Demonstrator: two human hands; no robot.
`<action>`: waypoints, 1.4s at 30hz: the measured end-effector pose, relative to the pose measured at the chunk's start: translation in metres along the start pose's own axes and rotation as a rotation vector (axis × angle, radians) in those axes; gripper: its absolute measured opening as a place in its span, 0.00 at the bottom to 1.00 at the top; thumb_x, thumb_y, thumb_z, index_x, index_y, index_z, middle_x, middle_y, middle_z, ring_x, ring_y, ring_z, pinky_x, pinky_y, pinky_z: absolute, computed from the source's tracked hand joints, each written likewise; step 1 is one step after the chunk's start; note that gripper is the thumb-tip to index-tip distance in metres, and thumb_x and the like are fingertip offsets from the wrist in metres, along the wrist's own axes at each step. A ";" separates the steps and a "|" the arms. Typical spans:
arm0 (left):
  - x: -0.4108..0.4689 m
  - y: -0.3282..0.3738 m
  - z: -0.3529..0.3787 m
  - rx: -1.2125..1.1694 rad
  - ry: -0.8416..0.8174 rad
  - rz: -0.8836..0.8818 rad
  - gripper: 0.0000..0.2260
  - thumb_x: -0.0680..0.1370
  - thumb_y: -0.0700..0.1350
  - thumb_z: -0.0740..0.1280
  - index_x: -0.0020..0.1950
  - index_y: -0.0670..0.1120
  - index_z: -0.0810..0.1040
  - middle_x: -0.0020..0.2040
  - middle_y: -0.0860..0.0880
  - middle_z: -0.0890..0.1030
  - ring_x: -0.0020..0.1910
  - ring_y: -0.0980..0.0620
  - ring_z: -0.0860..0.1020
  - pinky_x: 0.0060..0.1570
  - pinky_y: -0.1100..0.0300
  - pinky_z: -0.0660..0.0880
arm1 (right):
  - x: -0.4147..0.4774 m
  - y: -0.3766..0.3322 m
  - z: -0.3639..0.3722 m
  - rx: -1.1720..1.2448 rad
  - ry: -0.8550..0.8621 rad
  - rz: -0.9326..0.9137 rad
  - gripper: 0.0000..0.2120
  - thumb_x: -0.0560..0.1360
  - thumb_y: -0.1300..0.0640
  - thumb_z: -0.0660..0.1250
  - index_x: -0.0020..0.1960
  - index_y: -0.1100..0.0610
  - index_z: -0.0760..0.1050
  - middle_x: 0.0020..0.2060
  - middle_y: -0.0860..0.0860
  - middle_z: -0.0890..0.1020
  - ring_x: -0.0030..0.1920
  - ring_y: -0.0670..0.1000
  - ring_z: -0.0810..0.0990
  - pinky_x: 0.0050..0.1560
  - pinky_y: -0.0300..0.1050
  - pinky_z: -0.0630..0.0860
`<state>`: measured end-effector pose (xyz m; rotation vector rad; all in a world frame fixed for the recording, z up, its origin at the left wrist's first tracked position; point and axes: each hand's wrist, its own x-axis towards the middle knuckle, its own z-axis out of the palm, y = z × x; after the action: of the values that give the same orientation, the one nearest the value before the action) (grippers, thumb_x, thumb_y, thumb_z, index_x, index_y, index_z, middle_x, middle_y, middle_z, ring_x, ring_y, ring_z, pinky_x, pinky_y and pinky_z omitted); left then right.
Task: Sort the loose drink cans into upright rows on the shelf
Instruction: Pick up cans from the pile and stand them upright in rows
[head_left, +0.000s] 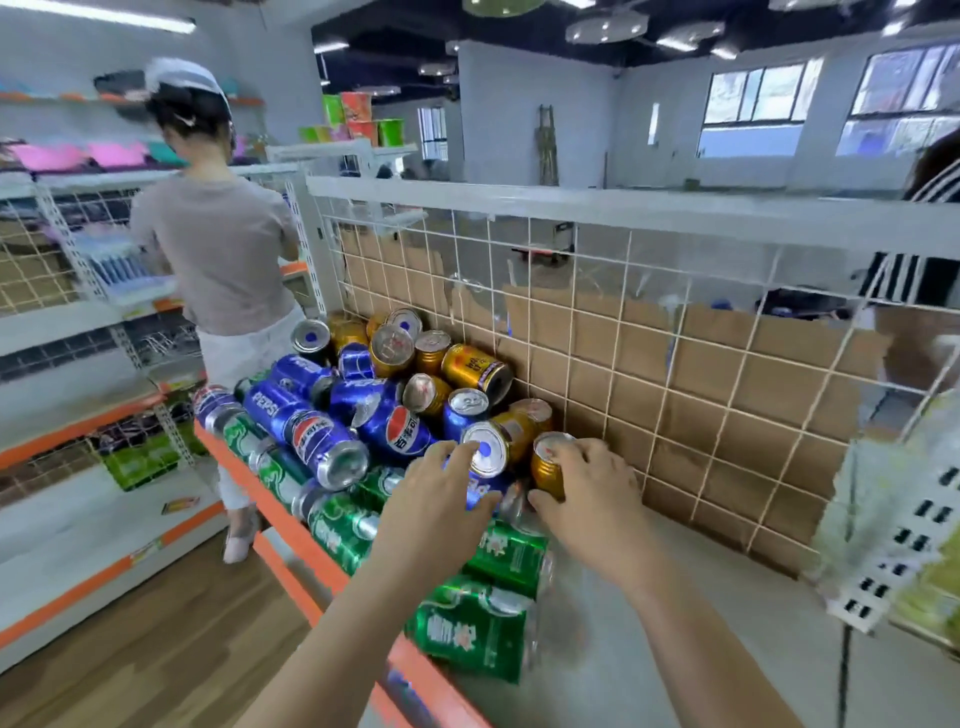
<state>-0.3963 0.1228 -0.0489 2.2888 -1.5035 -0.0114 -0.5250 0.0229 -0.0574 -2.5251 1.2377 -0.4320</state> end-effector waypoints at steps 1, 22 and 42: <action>0.010 -0.003 0.000 -0.003 0.000 0.010 0.25 0.79 0.55 0.60 0.73 0.50 0.60 0.71 0.50 0.64 0.67 0.48 0.66 0.62 0.55 0.68 | 0.007 0.001 0.000 0.000 -0.002 0.012 0.26 0.75 0.44 0.62 0.70 0.50 0.62 0.66 0.54 0.66 0.67 0.58 0.64 0.69 0.56 0.59; 0.158 0.011 0.038 0.496 -0.362 0.280 0.20 0.78 0.53 0.62 0.66 0.46 0.66 0.61 0.44 0.76 0.62 0.41 0.67 0.50 0.54 0.65 | 0.096 0.026 0.005 0.119 -0.285 0.133 0.36 0.67 0.53 0.73 0.71 0.52 0.62 0.62 0.53 0.68 0.63 0.53 0.70 0.63 0.44 0.68; 0.151 0.015 0.012 0.235 -0.359 0.491 0.37 0.66 0.47 0.74 0.69 0.43 0.60 0.67 0.42 0.60 0.65 0.42 0.64 0.55 0.53 0.71 | 0.066 0.042 -0.004 0.151 -0.012 0.320 0.35 0.62 0.45 0.75 0.67 0.50 0.71 0.61 0.48 0.76 0.58 0.49 0.75 0.56 0.45 0.73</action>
<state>-0.3487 -0.0196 -0.0234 2.0980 -2.3326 -0.1188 -0.5179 -0.0554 -0.0610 -2.1523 1.5099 -0.4146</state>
